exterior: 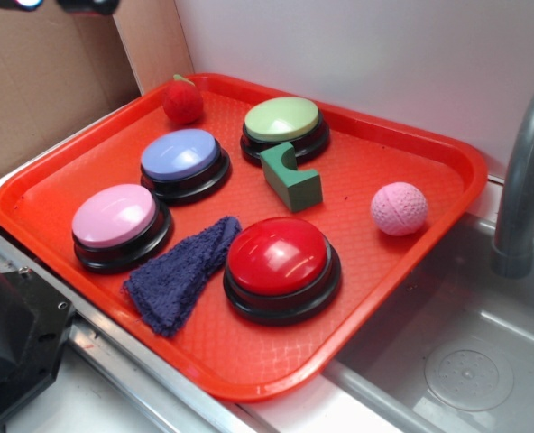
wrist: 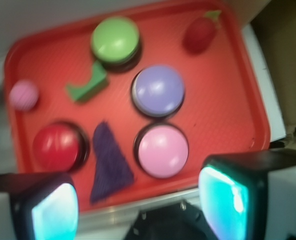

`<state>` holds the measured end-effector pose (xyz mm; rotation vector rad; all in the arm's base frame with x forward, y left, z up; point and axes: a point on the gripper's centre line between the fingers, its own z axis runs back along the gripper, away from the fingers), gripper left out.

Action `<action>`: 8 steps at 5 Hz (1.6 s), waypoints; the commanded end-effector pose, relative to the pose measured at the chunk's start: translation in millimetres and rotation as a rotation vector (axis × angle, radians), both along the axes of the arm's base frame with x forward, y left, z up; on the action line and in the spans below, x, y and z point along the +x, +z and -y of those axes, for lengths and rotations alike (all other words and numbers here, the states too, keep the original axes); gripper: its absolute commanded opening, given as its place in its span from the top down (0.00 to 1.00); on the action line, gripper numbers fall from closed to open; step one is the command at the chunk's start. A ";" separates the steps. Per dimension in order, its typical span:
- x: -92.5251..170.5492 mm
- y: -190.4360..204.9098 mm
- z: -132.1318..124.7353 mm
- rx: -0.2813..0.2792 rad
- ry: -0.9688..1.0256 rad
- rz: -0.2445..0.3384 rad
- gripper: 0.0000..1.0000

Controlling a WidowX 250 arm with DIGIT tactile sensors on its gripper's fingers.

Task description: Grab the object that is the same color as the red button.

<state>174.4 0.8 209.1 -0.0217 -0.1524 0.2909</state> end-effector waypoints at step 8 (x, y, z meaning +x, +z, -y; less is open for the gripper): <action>145.8 -158.7 -143.2 0.108 0.693 0.188 1.00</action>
